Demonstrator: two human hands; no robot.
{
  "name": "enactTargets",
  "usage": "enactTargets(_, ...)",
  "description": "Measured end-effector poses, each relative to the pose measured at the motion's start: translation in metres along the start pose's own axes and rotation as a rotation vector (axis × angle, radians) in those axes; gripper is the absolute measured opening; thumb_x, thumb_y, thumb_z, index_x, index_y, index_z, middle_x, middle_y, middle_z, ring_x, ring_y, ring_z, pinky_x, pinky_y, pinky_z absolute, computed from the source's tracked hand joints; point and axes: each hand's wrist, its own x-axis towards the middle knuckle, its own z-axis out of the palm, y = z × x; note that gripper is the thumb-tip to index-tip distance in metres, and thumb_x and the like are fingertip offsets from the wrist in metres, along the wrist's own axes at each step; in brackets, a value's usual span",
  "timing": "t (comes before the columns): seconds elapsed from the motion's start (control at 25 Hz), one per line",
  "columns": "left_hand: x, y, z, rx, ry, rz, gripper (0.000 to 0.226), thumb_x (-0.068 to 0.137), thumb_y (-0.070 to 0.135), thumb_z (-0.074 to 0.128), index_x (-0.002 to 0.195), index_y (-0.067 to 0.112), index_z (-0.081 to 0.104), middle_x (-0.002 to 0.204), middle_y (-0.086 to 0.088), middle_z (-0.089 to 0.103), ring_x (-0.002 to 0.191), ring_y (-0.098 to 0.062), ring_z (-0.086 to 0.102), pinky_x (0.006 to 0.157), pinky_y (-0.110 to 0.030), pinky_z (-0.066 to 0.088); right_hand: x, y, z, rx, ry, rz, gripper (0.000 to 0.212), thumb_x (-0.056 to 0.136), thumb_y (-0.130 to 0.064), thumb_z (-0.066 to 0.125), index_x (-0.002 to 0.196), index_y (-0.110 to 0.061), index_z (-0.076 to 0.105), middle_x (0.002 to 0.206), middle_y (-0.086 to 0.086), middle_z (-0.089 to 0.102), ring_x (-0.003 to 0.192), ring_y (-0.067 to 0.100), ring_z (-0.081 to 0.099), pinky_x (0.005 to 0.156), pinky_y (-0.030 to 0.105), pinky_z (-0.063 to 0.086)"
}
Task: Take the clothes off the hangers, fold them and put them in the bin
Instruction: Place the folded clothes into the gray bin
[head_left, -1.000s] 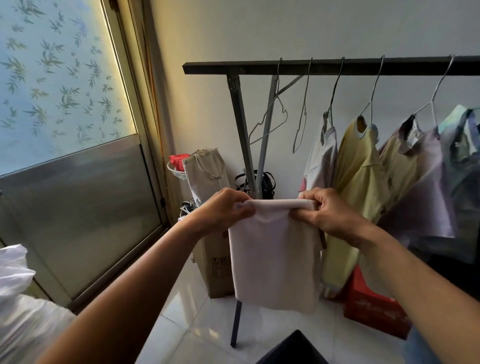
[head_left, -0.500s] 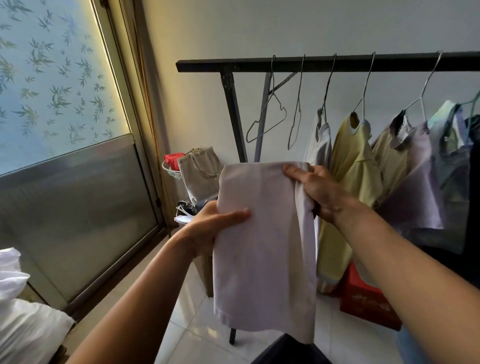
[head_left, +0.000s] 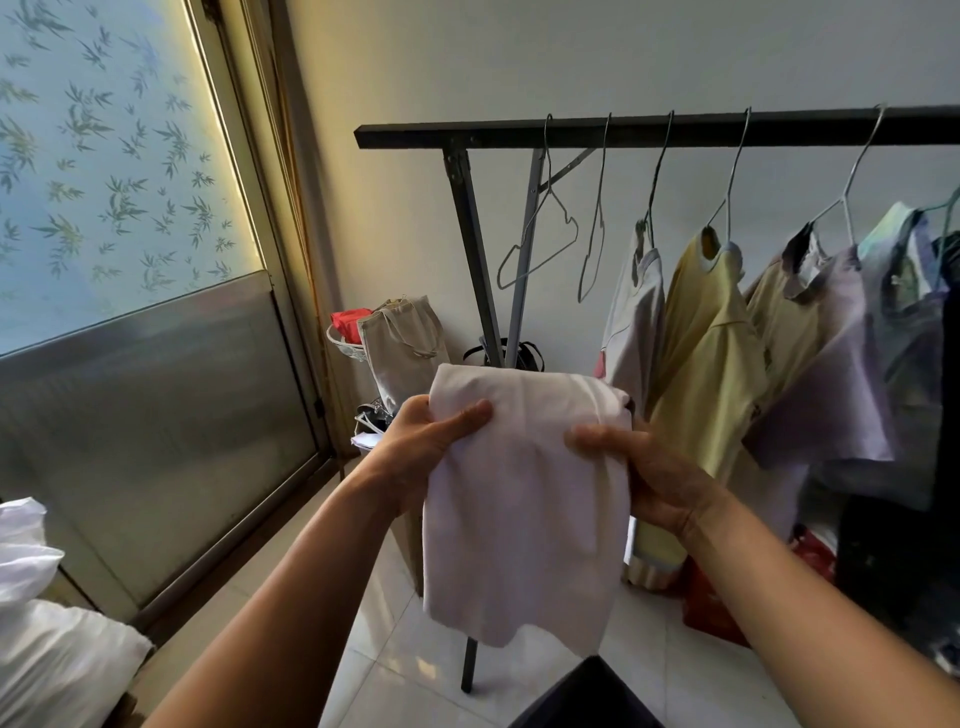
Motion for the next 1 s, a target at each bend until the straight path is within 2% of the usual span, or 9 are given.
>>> enactTargets(0.08, -0.001, 0.001, -0.002, 0.002, 0.004, -0.001, 0.036, 0.075, 0.023, 0.074, 0.1, -0.004, 0.07, 0.093, -0.016, 0.074, 0.085, -0.026, 0.071, 0.077, -0.035, 0.06, -0.001, -0.003, 0.005, -0.081, 0.103, -0.037, 0.033, 0.077, 0.002, 0.069, 0.109, -0.007, 0.066, 0.095, 0.016, 0.072, 0.083, 0.026, 0.072, 0.066, 0.033, 0.058)
enactTargets(0.2, -0.004, 0.001, -0.007, -0.022, 0.019, 0.001, 0.026, 0.085, 0.016, 0.068, 0.1, -0.006, 0.069, 0.088, -0.014, 0.074, 0.079, -0.024, 0.071, 0.072, -0.032, 0.06, -0.002, -0.011, 0.01, -0.064, 0.206, -0.02, 0.017, 0.089, -0.004, 0.057, 0.103, -0.006, 0.068, 0.085, 0.012, 0.074, 0.073, 0.019, 0.071, 0.064, 0.027, 0.059)
enactTargets(0.36, -0.005, 0.003, -0.008, -0.051, 0.048, 0.027, 0.03, 0.093, 0.018, 0.059, 0.117, 0.0, 0.061, 0.1, -0.016, 0.069, 0.081, -0.021, 0.068, 0.07, -0.029, 0.06, 0.001, -0.015, 0.013, 0.011, 0.182, -0.023, 0.026, 0.097, -0.023, 0.051, 0.116, -0.013, 0.065, 0.102, 0.008, 0.072, 0.085, 0.016, 0.07, 0.074, 0.026, 0.058)
enactTargets(0.44, -0.004, 0.003, -0.007, -0.076, 0.08, 0.072, 0.037, 0.094, 0.016, 0.058, 0.13, 0.02, 0.048, 0.108, -0.01, 0.069, 0.088, -0.02, 0.069, 0.069, -0.03, 0.06, 0.002, -0.013, 0.015, 0.06, 0.17, -0.023, 0.03, 0.099, -0.028, 0.048, 0.119, -0.013, 0.063, 0.099, 0.007, 0.074, 0.083, 0.014, 0.072, 0.072, 0.025, 0.059)
enactTargets(0.52, -0.008, 0.004, -0.008, -0.124, 0.062, 0.114, 0.046, 0.094, 0.012, 0.058, 0.13, 0.038, 0.044, 0.095, 0.002, 0.075, 0.086, -0.02, 0.071, 0.067, -0.032, 0.061, 0.002, -0.012, 0.016, 0.07, 0.171, -0.015, 0.034, 0.099, -0.032, 0.046, 0.121, -0.012, 0.062, 0.1, 0.008, 0.074, 0.083, 0.014, 0.072, 0.07, 0.025, 0.059)
enactTargets(0.68, -0.019, -0.001, -0.017, -0.096, -0.126, 0.158, 0.05, 0.074, 0.016, 0.077, 0.122, 0.024, 0.066, 0.113, -0.007, 0.071, 0.096, -0.022, 0.07, 0.076, -0.034, 0.059, 0.004, -0.015, 0.013, 0.058, 0.204, 0.006, 0.039, 0.098, -0.037, 0.046, 0.12, -0.009, 0.062, 0.109, 0.012, 0.071, 0.089, 0.017, 0.07, 0.072, 0.026, 0.059)
enactTargets(0.84, -0.016, -0.006, -0.021, 0.629, -0.118, 0.329, 0.075, 0.069, 0.009, 0.085, 0.132, 0.032, 0.052, 0.13, 0.012, 0.054, 0.118, -0.007, 0.052, 0.099, -0.022, 0.047, 0.006, -0.021, 0.008, 0.015, 0.225, 0.057, 0.043, 0.098, -0.041, 0.044, 0.112, -0.006, 0.065, 0.102, 0.013, 0.072, 0.086, 0.02, 0.071, 0.07, 0.028, 0.058)
enactTargets(0.92, -0.009, -0.004, -0.023, 0.858, -0.034, 0.5, 0.064, 0.078, 0.011, 0.079, 0.133, 0.027, 0.051, 0.131, 0.008, 0.055, 0.121, -0.007, 0.05, 0.105, -0.027, 0.043, 0.006, -0.022, 0.007, -0.014, 0.224, 0.08, 0.046, 0.099, -0.045, 0.042, 0.108, -0.009, 0.068, 0.101, 0.013, 0.073, 0.085, 0.021, 0.071, 0.071, 0.029, 0.058)
enactTargets(1.0, -0.002, -0.002, -0.03, 0.95, -0.016, 0.636, 0.044, 0.086, 0.013, 0.072, 0.127, 0.019, 0.058, 0.123, 0.001, 0.062, 0.113, -0.011, 0.057, 0.098, -0.033, 0.049, 0.008, -0.02, 0.005, -0.013, 0.2, 0.075, 0.05, 0.099, -0.046, 0.039, 0.091, -0.016, 0.077, 0.092, 0.008, 0.075, 0.078, 0.017, 0.072, 0.064, 0.026, 0.058)
